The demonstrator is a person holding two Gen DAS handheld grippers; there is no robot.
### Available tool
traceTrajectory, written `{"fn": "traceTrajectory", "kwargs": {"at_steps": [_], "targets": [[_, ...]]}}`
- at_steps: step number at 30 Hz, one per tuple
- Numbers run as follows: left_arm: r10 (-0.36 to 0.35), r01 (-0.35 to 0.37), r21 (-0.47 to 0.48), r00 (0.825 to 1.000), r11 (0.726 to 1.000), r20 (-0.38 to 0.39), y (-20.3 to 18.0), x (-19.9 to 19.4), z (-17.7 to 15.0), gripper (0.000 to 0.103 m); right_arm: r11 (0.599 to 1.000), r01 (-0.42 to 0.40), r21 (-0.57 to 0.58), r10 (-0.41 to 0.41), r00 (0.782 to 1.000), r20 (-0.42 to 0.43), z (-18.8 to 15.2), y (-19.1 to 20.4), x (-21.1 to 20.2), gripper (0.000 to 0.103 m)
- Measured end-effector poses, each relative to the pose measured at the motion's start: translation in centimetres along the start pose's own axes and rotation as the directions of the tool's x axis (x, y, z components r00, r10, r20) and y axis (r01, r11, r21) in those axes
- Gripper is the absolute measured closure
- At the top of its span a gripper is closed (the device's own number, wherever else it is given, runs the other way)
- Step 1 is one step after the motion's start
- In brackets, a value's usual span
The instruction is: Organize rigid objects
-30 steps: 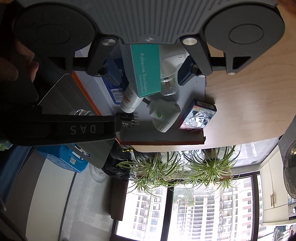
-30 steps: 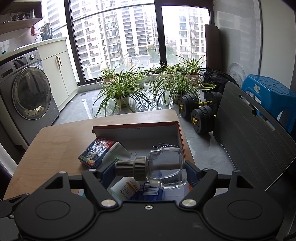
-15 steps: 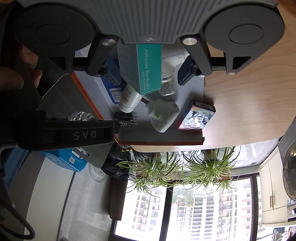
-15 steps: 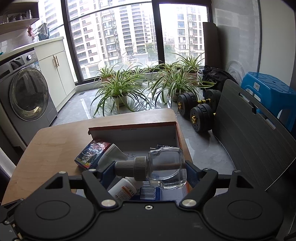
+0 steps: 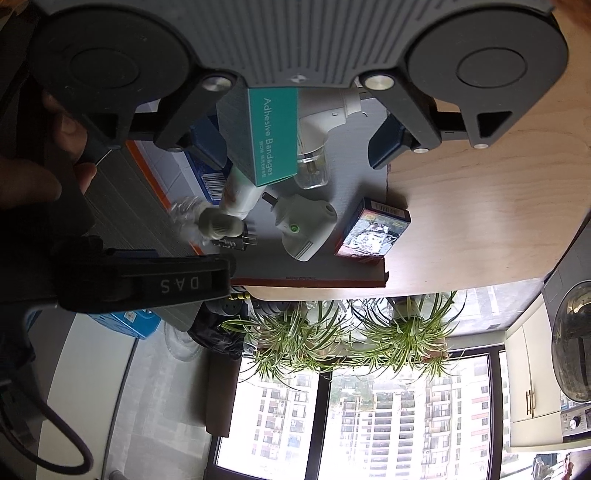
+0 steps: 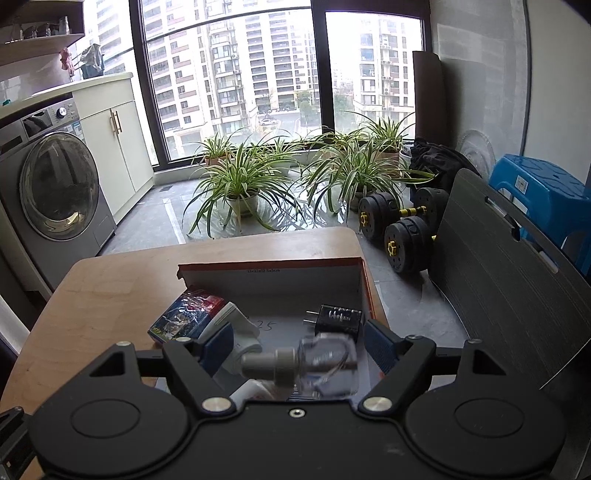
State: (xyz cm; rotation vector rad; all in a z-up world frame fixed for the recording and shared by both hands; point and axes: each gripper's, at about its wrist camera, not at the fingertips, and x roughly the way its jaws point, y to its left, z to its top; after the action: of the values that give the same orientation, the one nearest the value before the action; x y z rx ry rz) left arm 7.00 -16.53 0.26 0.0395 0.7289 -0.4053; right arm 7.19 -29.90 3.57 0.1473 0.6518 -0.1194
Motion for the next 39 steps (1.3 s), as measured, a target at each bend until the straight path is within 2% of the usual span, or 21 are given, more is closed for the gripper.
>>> {"fn": "traceTrajectory", "kwargs": {"at_steps": [10,14,27,39], "targets": [[0.024,-0.024,-0.01,1.0,1.0,0.018,0.0,-1.9,-0.3,0.002,0.999,0.052,0.012,-0.052,0.997,0.053,-0.5,-1.2,-4.6,0.008],[0.034,-0.033,-0.016,0.999,0.999,0.028,-0.1,-3.3,-0.8,0.0,0.999,0.042,0.024,-0.043,0.998,0.055,-1.8,-1.3,-6.8,0.007],[0.099,-0.098,-0.035,0.995,0.995,0.023,-0.3,-6.5,-2.9,0.0,0.998,0.049,-0.026,-0.048,0.998,0.036,-6.3,-0.2,-11.3,0.006],[0.19,-0.19,-0.072,0.982,0.979,-0.009,0.1,-7.1,-4.7,0.0,0.999,0.04,-0.031,-0.04,0.999,0.002,-9.3,-0.9,-12.2,0.005]]}}
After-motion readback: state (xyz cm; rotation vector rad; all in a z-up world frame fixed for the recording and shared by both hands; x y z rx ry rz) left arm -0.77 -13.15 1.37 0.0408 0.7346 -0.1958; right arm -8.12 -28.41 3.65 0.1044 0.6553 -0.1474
